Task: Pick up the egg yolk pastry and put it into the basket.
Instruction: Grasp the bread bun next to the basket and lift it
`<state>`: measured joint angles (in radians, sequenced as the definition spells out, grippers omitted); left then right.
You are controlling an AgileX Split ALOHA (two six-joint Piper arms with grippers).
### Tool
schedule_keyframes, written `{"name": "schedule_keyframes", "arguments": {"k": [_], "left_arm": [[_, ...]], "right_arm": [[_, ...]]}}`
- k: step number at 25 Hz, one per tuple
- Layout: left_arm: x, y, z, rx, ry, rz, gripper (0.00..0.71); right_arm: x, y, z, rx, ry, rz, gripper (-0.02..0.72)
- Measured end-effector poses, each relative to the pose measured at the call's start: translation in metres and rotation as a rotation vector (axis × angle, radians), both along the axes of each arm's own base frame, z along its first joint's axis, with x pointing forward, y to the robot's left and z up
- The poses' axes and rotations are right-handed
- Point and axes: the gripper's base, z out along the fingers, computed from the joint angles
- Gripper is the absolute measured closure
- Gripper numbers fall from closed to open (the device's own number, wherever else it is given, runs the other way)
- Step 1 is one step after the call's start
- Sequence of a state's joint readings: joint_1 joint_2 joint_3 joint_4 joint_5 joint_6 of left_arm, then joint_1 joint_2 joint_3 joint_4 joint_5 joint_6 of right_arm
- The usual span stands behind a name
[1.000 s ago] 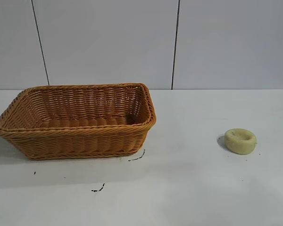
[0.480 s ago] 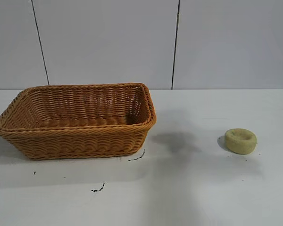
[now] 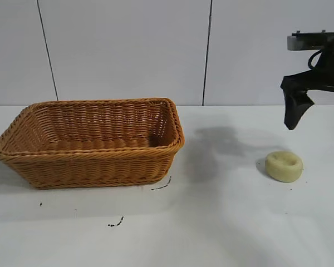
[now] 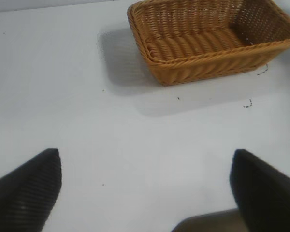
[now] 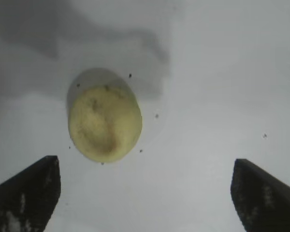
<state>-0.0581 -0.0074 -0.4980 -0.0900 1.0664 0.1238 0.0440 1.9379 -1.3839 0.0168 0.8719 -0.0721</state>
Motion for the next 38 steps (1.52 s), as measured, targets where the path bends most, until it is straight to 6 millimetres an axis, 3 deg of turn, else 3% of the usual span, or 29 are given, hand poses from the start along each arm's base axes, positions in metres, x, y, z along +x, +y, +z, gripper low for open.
{"name": "schedule_keyframes", "arguments": {"k": [7,15,20,23,27,29,34,38], "left_arm": [[0.0,0.0,0.0,0.0,0.0,0.0,0.015],[0.0,0.0,0.0,0.0,0.0,0.0,0.015],[0.0,0.0,0.0,0.0,0.0,0.0,0.015],[0.0,0.0,0.0,0.0,0.0,0.0,0.015],[0.0,0.0,0.0,0.0,0.0,0.0,0.015],[0.0,0.0,0.0,0.0,0.0,0.0,0.015],[0.0,0.0,0.0,0.0,0.0,0.0,0.015],[0.0,0.0,0.0,0.0,0.0,0.0,0.015]], "right_arm": [[0.009,0.031,-0.03,-0.003,0.015,0.085,0.037],[0.016,0.034,-0.076,-0.001,0.078,0.054,0.037],[0.016,0.034,-0.089,-0.003,0.105,0.048,0.065],[0.016,0.034,-0.089,-0.003,0.106,0.047,0.188],[0.015,0.033,-0.088,-0.006,0.117,0.049,0.492],[0.015,0.034,-0.086,-0.006,0.124,0.049,0.582],[0.022,0.034,-0.064,-0.015,0.175,0.054,0.63],[0.036,0.036,-0.013,-0.01,0.099,0.056,0.636]]}}
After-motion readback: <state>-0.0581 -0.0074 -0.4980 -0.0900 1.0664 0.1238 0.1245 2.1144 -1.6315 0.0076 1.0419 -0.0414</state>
